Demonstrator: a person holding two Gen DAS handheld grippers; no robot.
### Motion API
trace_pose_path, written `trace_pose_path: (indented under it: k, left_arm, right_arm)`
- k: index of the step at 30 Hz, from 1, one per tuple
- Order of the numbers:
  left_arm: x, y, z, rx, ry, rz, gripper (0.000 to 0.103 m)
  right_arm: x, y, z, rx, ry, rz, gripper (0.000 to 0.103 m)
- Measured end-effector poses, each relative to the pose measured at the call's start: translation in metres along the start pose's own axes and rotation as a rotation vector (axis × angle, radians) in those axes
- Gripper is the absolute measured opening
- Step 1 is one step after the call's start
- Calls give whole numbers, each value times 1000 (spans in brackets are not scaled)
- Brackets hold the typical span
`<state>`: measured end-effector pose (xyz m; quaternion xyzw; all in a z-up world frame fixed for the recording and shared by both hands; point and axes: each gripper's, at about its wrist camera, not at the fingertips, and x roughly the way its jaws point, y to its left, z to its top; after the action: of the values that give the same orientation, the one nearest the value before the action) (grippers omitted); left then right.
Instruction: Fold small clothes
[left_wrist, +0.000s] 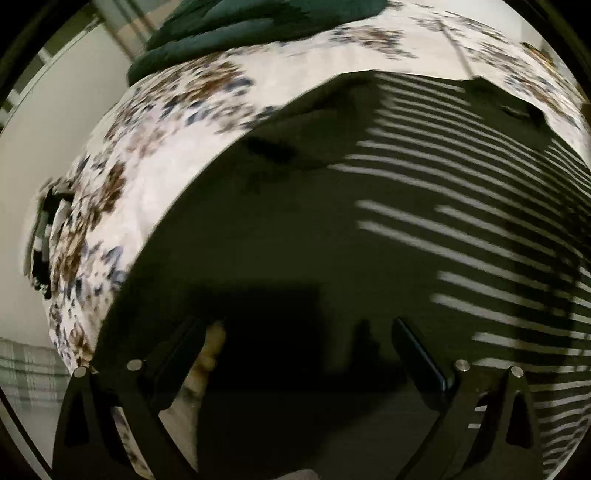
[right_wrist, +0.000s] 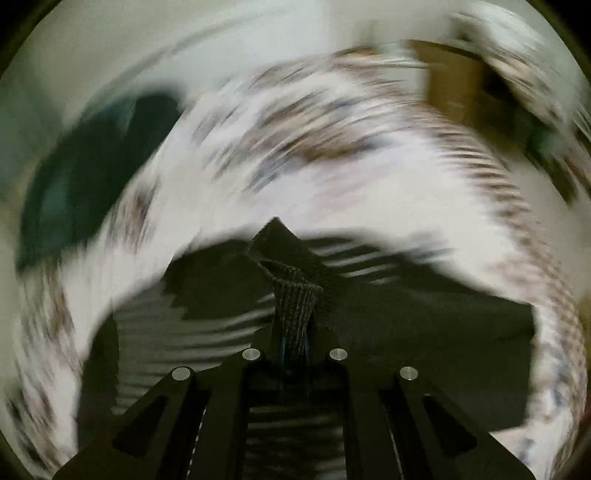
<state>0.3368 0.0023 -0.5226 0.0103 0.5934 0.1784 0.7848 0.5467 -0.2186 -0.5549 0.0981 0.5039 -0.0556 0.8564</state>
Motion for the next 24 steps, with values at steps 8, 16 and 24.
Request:
trace_pose_path:
  k: [8,16,24]
  left_arm:
    - [35,76,-2,-56,18,42,103]
    - [49,117,8,-116,30,17,103]
    - [17,179,-6,-189,39,-43,103]
  right_arm:
    - [71,240,-106,-443,68,57,7]
    - [78,282,-136,-540,144,61,15]
    - [13,179,-117,-147,269,253,76]
